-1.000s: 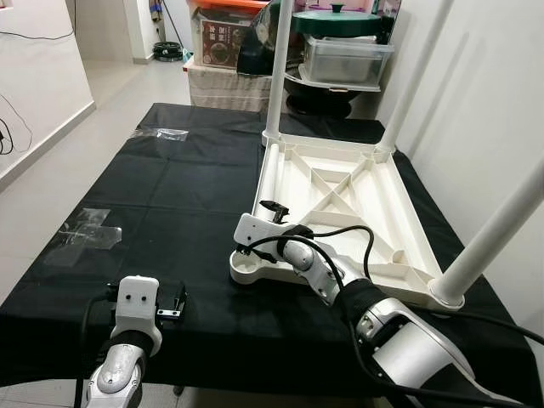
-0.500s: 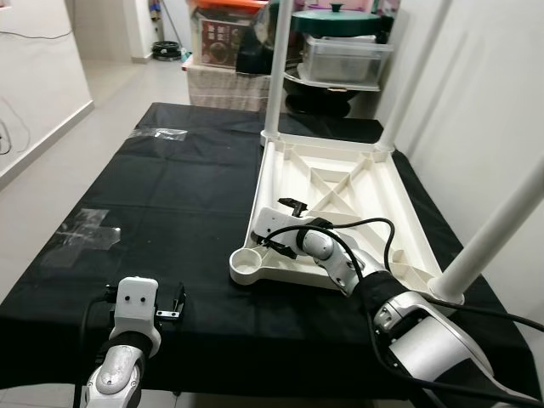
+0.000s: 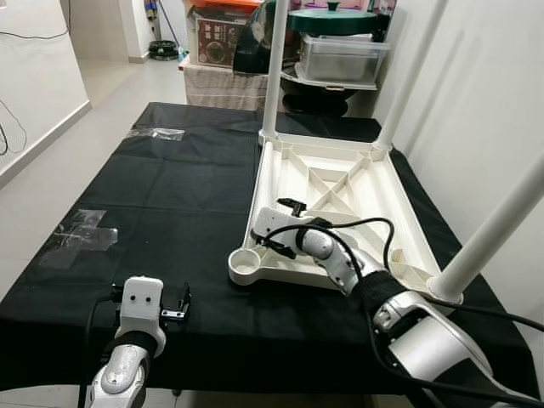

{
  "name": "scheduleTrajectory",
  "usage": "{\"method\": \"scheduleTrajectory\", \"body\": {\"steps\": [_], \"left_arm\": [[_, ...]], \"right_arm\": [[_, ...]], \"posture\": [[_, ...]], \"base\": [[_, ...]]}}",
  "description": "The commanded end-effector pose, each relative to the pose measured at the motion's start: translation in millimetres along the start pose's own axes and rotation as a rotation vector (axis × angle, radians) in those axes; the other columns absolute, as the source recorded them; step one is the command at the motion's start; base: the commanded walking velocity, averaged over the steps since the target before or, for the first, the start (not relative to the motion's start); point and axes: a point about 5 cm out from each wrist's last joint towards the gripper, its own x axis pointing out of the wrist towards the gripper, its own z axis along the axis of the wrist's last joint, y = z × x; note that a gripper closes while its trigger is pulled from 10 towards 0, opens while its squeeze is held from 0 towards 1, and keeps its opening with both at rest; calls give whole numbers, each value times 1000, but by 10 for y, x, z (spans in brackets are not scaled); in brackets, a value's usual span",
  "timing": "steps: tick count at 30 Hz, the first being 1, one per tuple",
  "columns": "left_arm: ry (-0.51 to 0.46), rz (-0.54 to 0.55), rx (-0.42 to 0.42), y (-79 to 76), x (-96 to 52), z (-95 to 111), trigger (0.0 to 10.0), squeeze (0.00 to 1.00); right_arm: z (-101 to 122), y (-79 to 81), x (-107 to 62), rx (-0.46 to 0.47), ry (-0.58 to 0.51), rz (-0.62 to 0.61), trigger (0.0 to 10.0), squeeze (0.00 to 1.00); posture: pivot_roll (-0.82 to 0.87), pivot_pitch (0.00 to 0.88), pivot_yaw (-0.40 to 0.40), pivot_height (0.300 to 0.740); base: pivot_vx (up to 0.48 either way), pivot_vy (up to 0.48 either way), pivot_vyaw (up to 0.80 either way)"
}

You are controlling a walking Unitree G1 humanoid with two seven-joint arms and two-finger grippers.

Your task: Building children table

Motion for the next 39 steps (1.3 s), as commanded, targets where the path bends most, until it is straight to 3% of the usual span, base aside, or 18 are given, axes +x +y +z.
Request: {"method": "scheduleTrajectory", "body": {"steps": [1,3,4,5,7,10,11,13,14,15,16,20,25,35,36,37,38,39], "left_arm": [[25,-4,2,-5,-8,-56,10000,0],[25,-3,3,-3,-9,-56,10000,0],[26,-2,3,-3,-9,-59,10000,0],[26,-2,3,-3,-9,-59,10000,0],[26,-4,3,-12,-2,-59,10000,0],[25,-5,3,-19,3,-59,10000,0],[25,-5,2,-23,8,-57,10000,0],[24,-4,1,-25,12,-57,10000,0],[25,-4,1,-26,13,-57,10000,0],[25,-4,1,-26,13,-57,10000,0],[25,-4,1,-30,15,-59,10000,0],[26,-5,1,-37,19,-61,10000,0],[26,-2,6,-34,25,-63,10000,0],[27,-6,11,-29,31,-62,10000,0],[15,-53,-63,-33,46,-11,10000,0],[6,-76,-107,-42,47,19,10000,0],[6,-76,-107,-42,47,19,10000,0],[-4,-97,-138,-57,46,46,10000,0]], "right_arm": [[-80,-32,-13,27,37,-31,10000,0],[-17,-84,-2,94,22,-93,10000,0],[29,-129,6,186,13,-153,10000,0],[29,-129,6,186,13,-153,10000,0],[29,-178,7,378,28,-283,8745,0],[12,-181,5,435,37,-313,8745,0],[-15,-186,-1,477,49,-346,7294,0],[-33,-185,-6,505,54,-363,6745,0],[-47,-175,-8,530,57,-373,4627,0],[-47,-175,-8,530,57,-373,4627,0],[-49,-153,-9,543,44,-371,0,0],[-49,-93,-12,559,16,-356,0,0],[-7,0,-23,668,-67,-309,0,12],[-5,-56,-66,755,-149,-300,0,24],[-307,-532,-287,828,-259,-373,0,75],[-462,-742,-423,853,-302,-404,0,71],[-462,-742,-423,853,-302,-404,0,71],[-577,-890,-542,876,-343,-416,0,71]], "posture": [[79,0,-105,740],[82,0,-108,740],[82,0,-108,740],[82,0,-108,740],[82,0,-108,740],[79,0,-110,740],[78,0,-111,740],[78,0,-111,740],[78,0,-111,740],[78,0,-111,740],[77,0,-112,740],[77,0,-113,740],[75,0,-111,740],[76,0,-108,740],[71,0,-96,740],[71,0,-96,740],[71,0,-96,740],[71,0,-96,740]], "base": [[0,0,0],[0,0,0],[0,0,0],[0,0,0],[0,0,0],[0,0,0],[0,0,0],[0,0,0],[0,0,0],[0,0,0],[0,0,0],[0,0,0],[0,0,0],[0,0,0],[0,0,0],[0,0,0],[0,0,0],[0,0,0]]}}
